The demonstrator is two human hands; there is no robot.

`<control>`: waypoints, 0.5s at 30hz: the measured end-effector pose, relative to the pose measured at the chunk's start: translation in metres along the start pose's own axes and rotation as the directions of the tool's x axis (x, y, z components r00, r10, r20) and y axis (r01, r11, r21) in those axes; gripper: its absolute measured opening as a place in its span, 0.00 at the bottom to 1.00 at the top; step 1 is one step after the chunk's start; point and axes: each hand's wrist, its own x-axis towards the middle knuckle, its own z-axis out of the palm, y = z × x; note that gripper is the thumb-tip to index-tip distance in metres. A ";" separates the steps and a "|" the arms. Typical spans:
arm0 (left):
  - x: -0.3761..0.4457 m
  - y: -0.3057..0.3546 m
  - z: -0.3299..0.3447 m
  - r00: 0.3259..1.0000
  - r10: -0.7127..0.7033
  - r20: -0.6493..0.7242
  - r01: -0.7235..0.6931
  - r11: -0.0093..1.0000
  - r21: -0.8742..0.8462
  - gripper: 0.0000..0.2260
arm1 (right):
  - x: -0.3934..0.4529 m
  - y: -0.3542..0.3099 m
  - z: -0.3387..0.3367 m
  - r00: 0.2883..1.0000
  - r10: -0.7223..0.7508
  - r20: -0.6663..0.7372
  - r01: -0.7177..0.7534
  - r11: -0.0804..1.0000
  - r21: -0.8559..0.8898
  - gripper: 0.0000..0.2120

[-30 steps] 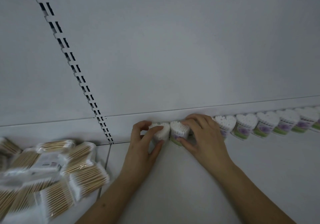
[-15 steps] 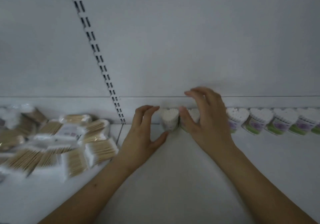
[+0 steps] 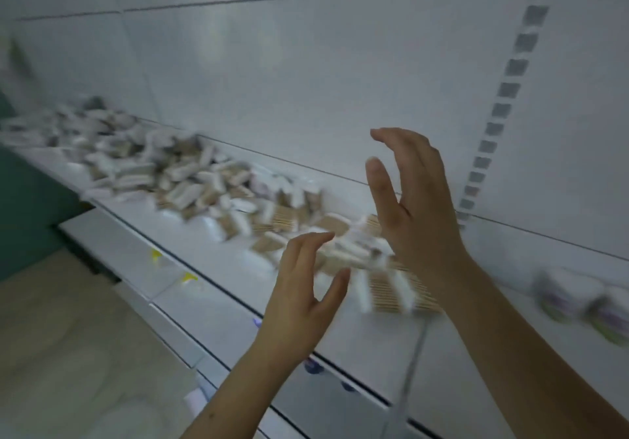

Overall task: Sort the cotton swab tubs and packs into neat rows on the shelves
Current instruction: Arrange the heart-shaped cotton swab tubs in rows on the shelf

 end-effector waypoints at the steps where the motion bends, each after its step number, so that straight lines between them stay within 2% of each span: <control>1: -0.002 -0.014 -0.022 0.999 -0.025 -0.028 0.025 1.000 0.009 0.19 | 0.007 -0.016 0.020 1.000 -0.018 0.004 0.018 1.000 0.011 0.23; 8: -0.027 -0.117 -0.158 0.975 -0.179 -0.128 0.186 0.982 0.040 0.21 | 0.052 -0.122 0.180 0.997 -0.049 0.061 0.037 0.983 0.181 0.23; 15: -0.023 -0.188 -0.252 0.953 -0.207 -0.223 0.225 0.973 0.057 0.19 | 0.084 -0.182 0.291 0.987 -0.109 0.120 0.082 0.974 0.210 0.21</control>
